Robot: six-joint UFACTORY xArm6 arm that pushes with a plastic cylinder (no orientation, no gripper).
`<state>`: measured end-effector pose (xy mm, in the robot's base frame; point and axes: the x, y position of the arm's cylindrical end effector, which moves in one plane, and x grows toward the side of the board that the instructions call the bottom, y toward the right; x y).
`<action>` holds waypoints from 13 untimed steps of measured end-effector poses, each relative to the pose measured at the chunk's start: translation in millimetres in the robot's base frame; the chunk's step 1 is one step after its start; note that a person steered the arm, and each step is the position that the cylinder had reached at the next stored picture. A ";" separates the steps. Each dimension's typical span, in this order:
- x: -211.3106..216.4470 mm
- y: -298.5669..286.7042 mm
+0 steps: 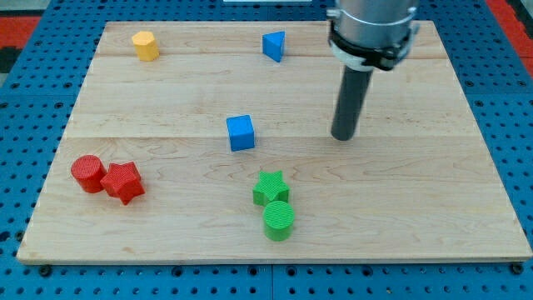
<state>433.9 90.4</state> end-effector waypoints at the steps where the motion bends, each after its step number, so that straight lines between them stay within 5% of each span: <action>1: -12.2 -15.0; 3: -50.3 -8.9; 7: -60.7 -267.0; 9: -122.0 -394.8; 12: -189.7 -315.3; 13: -183.5 -209.9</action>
<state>250.4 -119.4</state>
